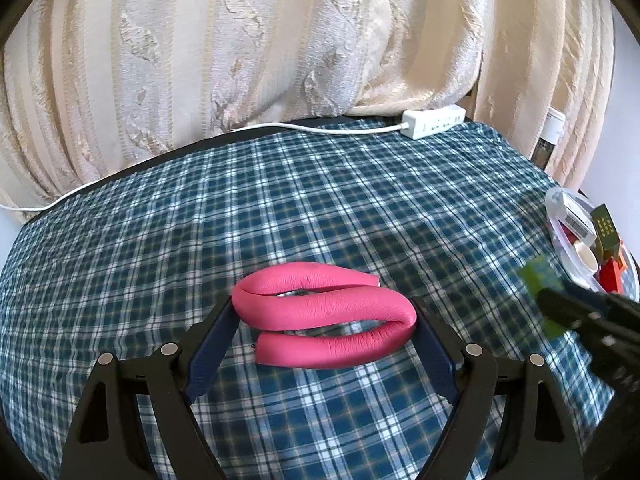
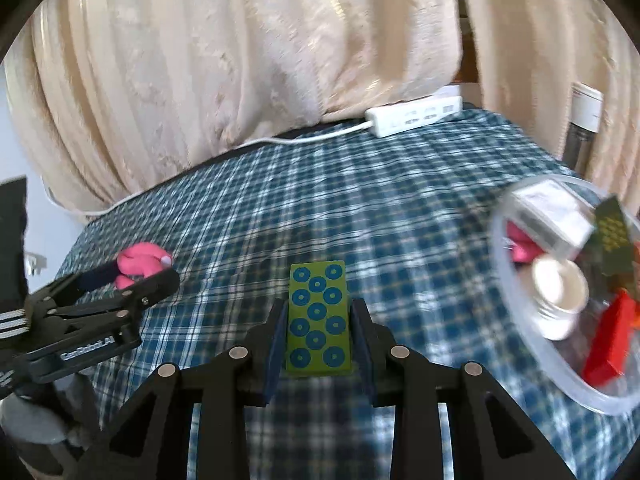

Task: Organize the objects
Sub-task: 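Lift and carry the green brick toward the bowl with right while left holds the ring, then lower the green dotted brick into the bowl and open the right gripper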

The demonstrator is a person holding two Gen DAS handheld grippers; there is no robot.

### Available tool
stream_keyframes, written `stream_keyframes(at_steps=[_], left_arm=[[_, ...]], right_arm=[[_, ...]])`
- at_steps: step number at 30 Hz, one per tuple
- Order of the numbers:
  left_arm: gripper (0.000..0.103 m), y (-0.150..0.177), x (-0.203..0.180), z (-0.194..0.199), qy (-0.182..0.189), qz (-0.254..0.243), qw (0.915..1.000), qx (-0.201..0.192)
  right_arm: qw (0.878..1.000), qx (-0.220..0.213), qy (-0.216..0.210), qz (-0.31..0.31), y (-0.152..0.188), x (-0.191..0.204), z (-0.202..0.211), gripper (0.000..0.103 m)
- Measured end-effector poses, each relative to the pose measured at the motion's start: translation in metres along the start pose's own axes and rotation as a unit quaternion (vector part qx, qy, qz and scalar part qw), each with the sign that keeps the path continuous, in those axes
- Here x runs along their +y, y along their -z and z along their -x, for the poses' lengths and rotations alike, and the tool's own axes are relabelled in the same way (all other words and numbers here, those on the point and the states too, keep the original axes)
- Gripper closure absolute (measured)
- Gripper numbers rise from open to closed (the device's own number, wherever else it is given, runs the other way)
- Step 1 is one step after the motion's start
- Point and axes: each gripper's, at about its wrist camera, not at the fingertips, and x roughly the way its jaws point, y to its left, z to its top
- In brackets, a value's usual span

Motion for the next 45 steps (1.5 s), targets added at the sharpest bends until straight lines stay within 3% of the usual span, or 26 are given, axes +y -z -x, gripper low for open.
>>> stream_keyframes(at_steps=[13, 21, 28, 45], left_arm=[[0.018, -0.001, -0.030, 0.004, 0.025, -0.031, 0.9992, 0.008], [0.018, -0.005, -0.056, 0.009, 0.043, -0.057, 0.9975, 0.005], [0.018, -0.007, -0.073, 0.011, 0.051, -0.068, 0.9964, 0.004], [0.018, -0.009, -0.106, 0.008, 0.063, -0.090, 0.9939, 0.011]], right_arm=[[0.993, -0.050, 0.058, -0.088, 0.011, -0.079, 0.060, 0.070], [0.979, -0.088, 0.106, -0.152, 0.017, -0.136, 0.090, 0.070], [0.966, -0.103, 0.130, -0.196, 0.018, -0.172, 0.091, 0.070], [0.962, -0.099, 0.116, -0.227, 0.020, -0.201, 0.075, 0.069]])
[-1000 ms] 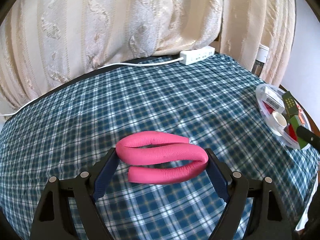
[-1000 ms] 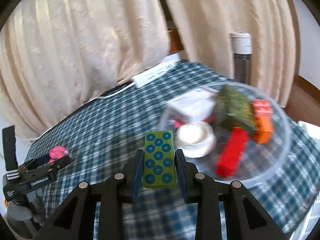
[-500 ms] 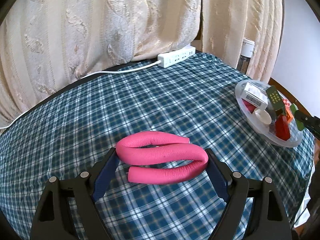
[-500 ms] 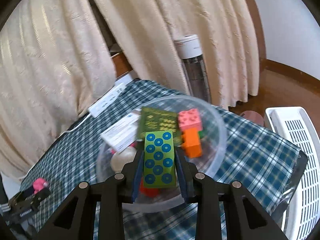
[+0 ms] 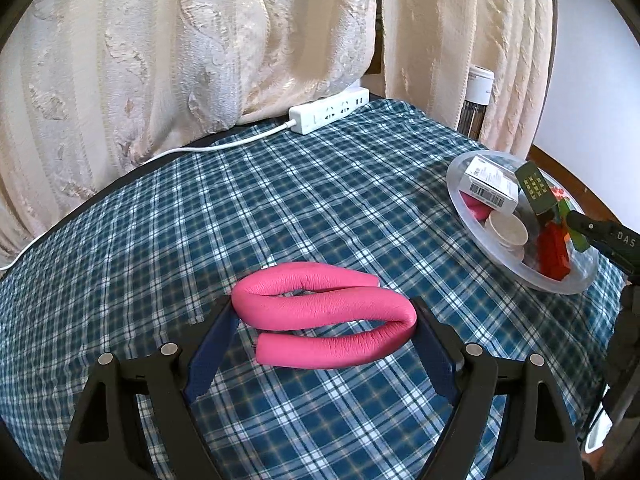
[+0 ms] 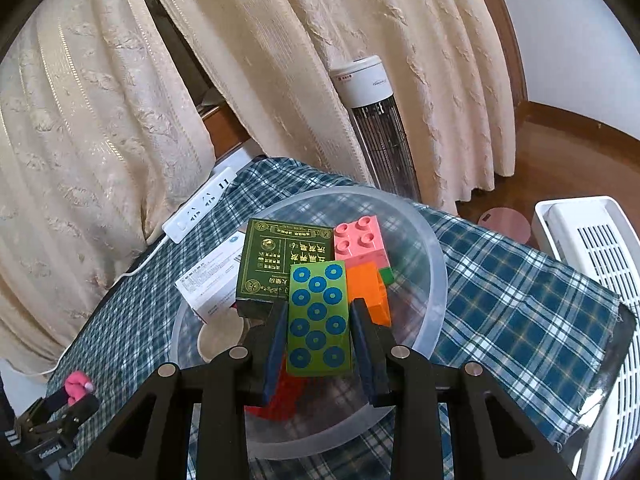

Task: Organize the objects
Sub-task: 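Lower the green dotted brick into the bowl and open the right gripper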

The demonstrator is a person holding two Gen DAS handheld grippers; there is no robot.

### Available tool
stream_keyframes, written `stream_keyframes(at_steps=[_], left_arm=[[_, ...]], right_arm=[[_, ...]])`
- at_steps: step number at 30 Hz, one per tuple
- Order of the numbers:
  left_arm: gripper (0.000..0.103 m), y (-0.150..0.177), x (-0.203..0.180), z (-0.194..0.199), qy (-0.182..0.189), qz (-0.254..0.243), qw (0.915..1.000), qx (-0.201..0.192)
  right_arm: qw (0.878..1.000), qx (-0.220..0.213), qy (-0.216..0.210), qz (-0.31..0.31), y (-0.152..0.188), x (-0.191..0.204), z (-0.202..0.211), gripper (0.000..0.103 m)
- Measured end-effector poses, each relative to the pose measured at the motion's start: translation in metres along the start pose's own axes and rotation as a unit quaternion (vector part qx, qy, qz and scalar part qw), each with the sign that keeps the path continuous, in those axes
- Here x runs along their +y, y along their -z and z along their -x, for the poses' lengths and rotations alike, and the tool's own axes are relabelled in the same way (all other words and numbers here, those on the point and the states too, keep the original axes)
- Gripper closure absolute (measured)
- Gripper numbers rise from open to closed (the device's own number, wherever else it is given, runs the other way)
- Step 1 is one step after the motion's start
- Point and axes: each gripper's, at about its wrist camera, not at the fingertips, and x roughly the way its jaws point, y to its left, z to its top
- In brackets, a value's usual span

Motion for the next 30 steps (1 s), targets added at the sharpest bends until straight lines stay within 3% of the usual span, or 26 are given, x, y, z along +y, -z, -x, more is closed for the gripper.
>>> stream_keyframes(at_steps=[11, 15, 21, 30], left_arm=[[0.018, -0.002, -0.010, -0.003, 0.007, -0.008, 0.9999, 0.003], [0.018, -0.004, -0.016, -0.003, 0.013, -0.015, 0.9998, 0.000], [0.018, -0.009, -0.032, -0.005, 0.039, -0.024, 0.9990, 0.003], [0.018, -0.026, -0.079, -0.007, 0.077, -0.065, 0.9949, -0.011]], right_arm=[[1.000, 0.005, -0.010, -0.001, 0.001, -0.002, 0.002, 0.068], [1.000, -0.002, -0.009, 0.007, 0.003, -0.001, 0.008, 0.059], [0.999, -0.024, 0.003, 0.025, 0.005, 0.000, 0.022, 0.049], [0.995, -0.064, 0.044, 0.070, 0.010, -0.005, 0.045, 0.048]])
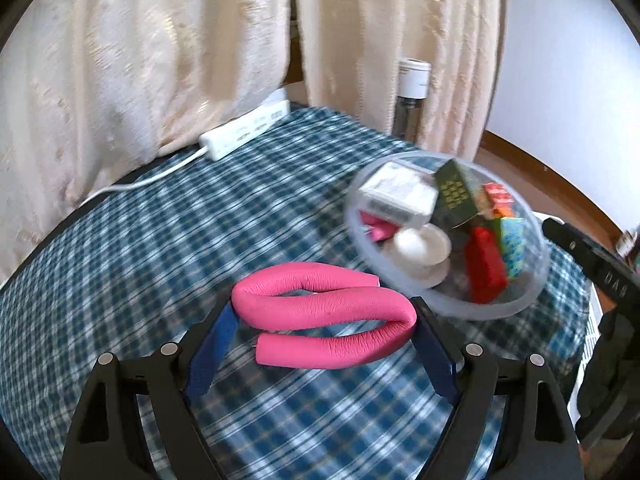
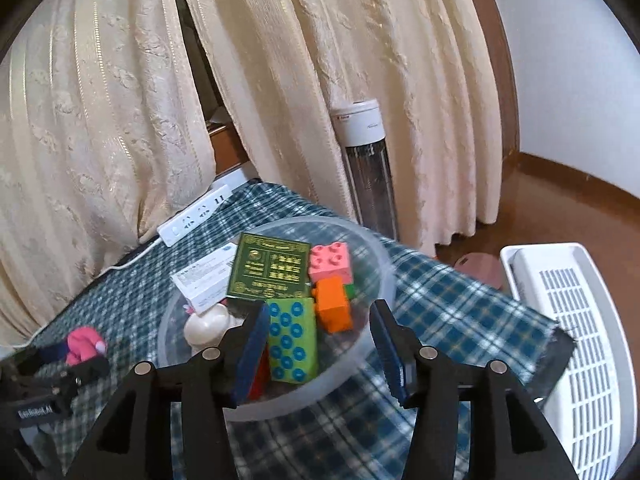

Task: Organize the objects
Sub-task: 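Lower the green dotted brick into the bowl and open the right gripper, then carry the pink foam ring over the bowl and release it with the left gripper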

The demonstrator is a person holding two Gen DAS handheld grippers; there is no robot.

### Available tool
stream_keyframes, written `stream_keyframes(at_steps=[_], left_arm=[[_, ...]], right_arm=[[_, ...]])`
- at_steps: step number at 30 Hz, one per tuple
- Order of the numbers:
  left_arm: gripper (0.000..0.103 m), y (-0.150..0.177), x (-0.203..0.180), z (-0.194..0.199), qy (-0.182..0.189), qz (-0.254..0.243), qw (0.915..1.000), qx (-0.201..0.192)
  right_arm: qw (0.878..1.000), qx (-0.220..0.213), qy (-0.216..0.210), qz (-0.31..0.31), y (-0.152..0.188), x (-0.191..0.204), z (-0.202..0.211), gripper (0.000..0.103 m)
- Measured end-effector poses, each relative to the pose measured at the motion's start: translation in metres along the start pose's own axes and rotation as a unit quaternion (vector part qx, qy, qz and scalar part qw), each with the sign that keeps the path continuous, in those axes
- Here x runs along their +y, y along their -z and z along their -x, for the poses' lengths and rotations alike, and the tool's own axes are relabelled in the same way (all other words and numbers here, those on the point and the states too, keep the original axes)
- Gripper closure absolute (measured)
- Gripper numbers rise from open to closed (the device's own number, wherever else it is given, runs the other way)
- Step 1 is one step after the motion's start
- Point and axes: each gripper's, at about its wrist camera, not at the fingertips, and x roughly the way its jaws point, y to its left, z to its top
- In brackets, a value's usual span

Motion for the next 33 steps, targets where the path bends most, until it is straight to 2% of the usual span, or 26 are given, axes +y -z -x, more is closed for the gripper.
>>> stream_keyframes(at_steps=[6, 15, 33], left_arm=[[0.018, -0.018, -0.033, -0.012, 0.034, -0.029, 0.9990, -0.005], [0.018, -0.033, -0.061, -0.034, 0.073, -0.044, 0.9963, 0.005], [0.017, -0.035, -0.077, -0.066, 0.099, -0.058, 0.9931, 0.022]], right_arm=[[1.000, 0.001, -0.005, -0.011, 0.001, -0.014, 0.001, 0.048], [0.999, -0.006, -0.011, -0.035, -0.002, -0.033, 0.004, 0.048], [0.999, 0.008, -0.013, -0.052, 0.000, -0.046, -0.007, 0.048]])
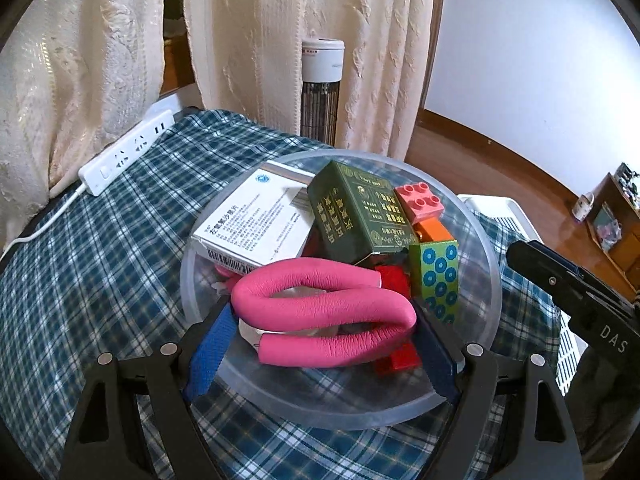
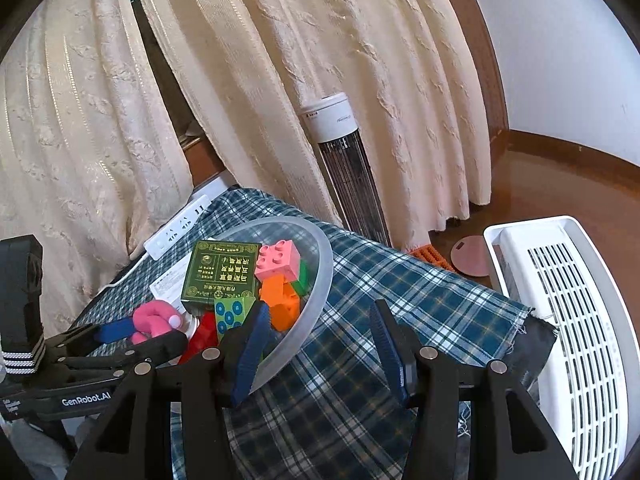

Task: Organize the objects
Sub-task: 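Carry the pink foam ring over the bowl and release it with the left gripper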

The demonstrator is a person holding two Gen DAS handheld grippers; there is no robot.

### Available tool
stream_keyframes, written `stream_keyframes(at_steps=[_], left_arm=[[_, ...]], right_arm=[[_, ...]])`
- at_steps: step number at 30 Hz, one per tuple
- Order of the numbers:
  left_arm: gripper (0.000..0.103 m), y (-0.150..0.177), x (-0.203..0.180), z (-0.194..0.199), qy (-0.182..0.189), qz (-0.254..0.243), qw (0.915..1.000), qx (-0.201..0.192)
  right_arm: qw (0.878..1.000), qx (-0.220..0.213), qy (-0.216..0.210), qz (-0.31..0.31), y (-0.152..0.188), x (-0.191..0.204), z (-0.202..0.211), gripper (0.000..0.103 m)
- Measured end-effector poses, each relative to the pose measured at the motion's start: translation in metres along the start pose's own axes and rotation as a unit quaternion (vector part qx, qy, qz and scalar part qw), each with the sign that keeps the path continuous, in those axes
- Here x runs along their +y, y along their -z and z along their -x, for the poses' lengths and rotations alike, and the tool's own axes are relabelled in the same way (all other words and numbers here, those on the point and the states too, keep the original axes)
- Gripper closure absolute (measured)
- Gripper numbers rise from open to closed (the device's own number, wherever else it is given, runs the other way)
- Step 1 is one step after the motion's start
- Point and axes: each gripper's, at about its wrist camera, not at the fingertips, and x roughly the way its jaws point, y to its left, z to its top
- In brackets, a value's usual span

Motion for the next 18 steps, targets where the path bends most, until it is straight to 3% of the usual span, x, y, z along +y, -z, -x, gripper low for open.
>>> stream_keyframes(at_steps=[18], left_arm=[[0.017, 0.0038, 0.0013, -0.0022, 0.046, 0.021, 0.9986, 0.016]], right_arm=[[1.000, 0.004, 0.005, 0.007, 0.0023, 0.0038, -0.0021, 0.048]])
